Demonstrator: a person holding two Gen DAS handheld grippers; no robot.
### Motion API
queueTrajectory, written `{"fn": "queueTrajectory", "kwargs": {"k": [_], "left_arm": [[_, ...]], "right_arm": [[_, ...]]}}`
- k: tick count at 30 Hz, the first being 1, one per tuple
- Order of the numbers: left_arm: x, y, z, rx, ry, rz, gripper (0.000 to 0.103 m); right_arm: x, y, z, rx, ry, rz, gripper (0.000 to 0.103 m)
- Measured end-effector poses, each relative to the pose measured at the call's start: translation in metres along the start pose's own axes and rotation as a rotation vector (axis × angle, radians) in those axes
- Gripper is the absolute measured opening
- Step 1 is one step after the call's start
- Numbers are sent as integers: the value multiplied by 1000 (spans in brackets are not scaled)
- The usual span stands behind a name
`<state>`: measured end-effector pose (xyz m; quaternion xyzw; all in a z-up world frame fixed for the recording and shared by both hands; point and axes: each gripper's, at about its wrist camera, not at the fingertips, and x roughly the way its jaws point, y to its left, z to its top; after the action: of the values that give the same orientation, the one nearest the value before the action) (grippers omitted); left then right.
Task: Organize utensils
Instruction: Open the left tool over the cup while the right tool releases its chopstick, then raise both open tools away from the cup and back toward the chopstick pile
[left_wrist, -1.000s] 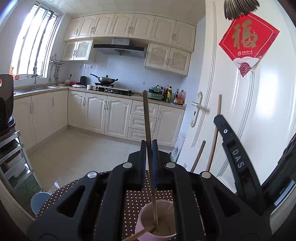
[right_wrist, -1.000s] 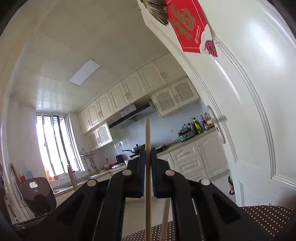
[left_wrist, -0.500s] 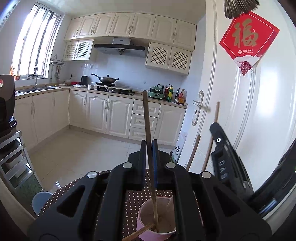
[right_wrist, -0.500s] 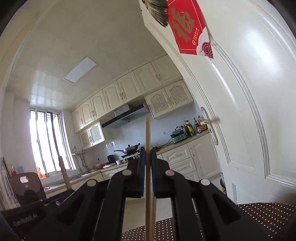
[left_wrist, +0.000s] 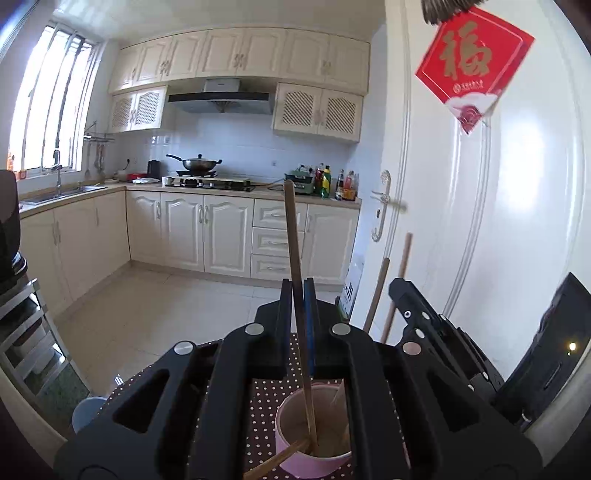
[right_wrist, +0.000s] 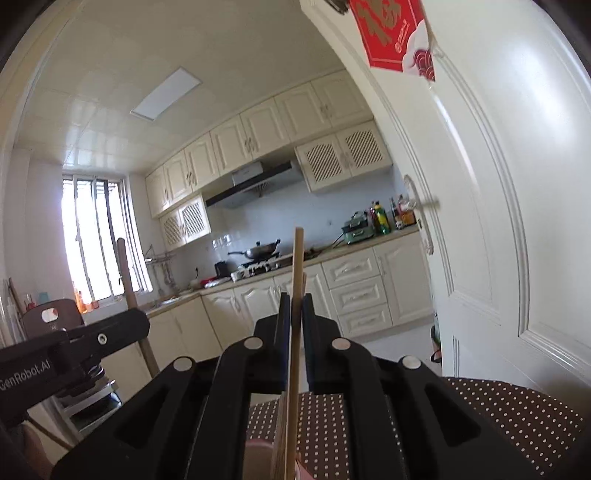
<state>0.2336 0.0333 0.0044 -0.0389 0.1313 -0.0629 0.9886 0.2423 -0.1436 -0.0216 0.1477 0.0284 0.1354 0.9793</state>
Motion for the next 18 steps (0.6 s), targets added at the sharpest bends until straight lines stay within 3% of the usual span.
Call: {"fn": "queueTrajectory", "kwargs": {"k": [12,15,16,18], "left_arm": [[-9,2,-8,22,30,-27,9],[-11,0,-6,28,27,-32,30],[-13,-1,-5,34,21,-37,51],[-18,-3,-4,42,1,-41,56]], "right_arm": [[-15,1,-6,-22,93,38,9],[-19,1,-3,-27,101,37,12],[-22,0,-2,-30,102,35,13],[-25,-1,-1,-30,104,32,20]]}}
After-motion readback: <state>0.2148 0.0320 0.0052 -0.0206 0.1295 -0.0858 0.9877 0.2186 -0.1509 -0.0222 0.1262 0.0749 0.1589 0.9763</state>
